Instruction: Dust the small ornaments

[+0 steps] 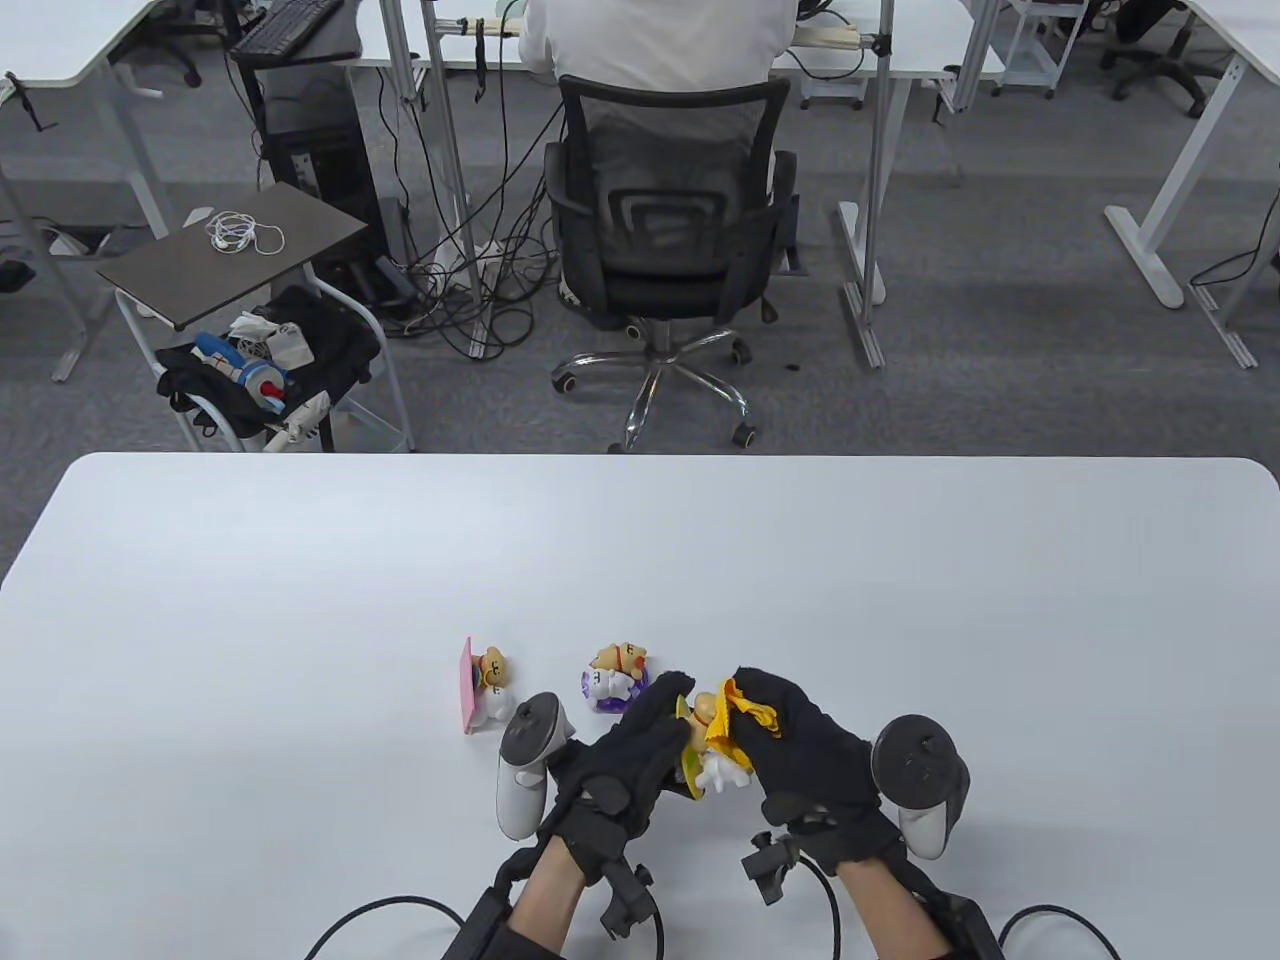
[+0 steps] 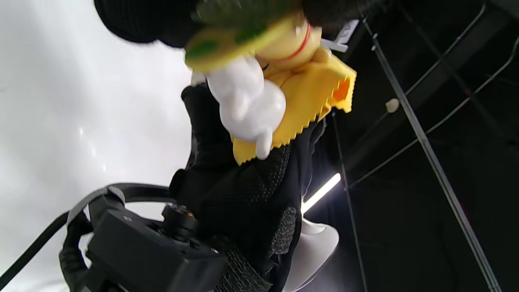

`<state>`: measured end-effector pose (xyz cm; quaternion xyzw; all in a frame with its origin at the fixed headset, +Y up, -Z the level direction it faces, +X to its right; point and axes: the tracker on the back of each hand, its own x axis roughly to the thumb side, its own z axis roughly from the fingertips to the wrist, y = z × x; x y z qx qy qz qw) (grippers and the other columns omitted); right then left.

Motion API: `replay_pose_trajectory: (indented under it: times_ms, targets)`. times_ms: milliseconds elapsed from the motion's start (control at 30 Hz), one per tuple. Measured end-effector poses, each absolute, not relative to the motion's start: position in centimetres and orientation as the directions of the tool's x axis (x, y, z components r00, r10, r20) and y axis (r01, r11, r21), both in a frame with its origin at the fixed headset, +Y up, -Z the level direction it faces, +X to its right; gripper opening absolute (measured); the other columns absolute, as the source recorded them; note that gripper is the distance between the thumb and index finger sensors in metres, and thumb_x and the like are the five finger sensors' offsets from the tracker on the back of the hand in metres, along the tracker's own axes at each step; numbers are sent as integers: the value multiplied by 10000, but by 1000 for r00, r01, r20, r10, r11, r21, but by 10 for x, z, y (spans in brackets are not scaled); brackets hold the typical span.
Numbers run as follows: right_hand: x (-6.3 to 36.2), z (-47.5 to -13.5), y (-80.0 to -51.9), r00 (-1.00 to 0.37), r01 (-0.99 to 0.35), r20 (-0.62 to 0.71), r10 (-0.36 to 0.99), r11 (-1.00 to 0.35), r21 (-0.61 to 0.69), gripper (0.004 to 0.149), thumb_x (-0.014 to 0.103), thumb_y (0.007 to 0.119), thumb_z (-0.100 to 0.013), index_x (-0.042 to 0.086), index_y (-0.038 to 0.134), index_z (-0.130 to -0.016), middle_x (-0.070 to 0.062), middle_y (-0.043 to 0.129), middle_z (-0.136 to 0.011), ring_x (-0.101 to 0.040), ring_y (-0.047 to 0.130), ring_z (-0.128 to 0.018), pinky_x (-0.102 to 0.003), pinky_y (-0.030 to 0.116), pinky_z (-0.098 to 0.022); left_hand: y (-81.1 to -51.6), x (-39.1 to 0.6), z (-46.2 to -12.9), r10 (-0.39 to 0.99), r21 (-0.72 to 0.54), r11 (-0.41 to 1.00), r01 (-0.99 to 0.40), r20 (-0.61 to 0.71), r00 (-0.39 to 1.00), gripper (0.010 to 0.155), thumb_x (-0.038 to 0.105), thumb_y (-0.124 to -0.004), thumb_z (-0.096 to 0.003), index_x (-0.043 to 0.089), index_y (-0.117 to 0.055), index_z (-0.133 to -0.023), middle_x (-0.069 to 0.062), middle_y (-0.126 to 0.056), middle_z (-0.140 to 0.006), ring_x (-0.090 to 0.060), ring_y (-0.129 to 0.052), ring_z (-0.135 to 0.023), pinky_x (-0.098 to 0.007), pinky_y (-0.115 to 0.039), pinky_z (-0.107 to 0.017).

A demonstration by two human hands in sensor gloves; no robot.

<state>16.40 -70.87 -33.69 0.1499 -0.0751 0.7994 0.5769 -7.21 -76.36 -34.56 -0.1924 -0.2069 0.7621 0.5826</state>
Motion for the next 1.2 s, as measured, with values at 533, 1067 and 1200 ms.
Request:
replay_pose_trajectory:
  times_ms: [533,1067,1200]
  targets:
    - [156,-319,-692,-515,-841,499,697,-523,-138,494,344,869,-475,232,792,-950,-78,906,-894,-384,951,-712,-562,781,-539,-749,-71,-342,964,-446,262,-856,166,208,737,491,-807,-537,246,-402,-1102,-125,-700,-1010,-333,-922,-648,-464,-839,-448]
    - [140,-319,-692,-662,-711,506,553,-677,-191,465,373,875,-465,278,847,-919,-112,781,-946,-330,867,-718,-589,718,-581,-751,-71,-336,978,-459,199,-866,142,150,758,473,-829,-513,242,-426,-1111,-113,-719,-995,-347,-938,-643,-474,-849,-445]
    - [148,-317,-689,-690,-692,520,503,-668,-274,547,351,935,-433,222,813,-950,-105,893,-801,-278,939,-539,-537,785,-504,-755,-70,-339,996,-475,92,-875,51,77,755,517,-751,-547,135,-389,-1088,-166,-729,-942,-280,-979,-578,-412,-885,-398]
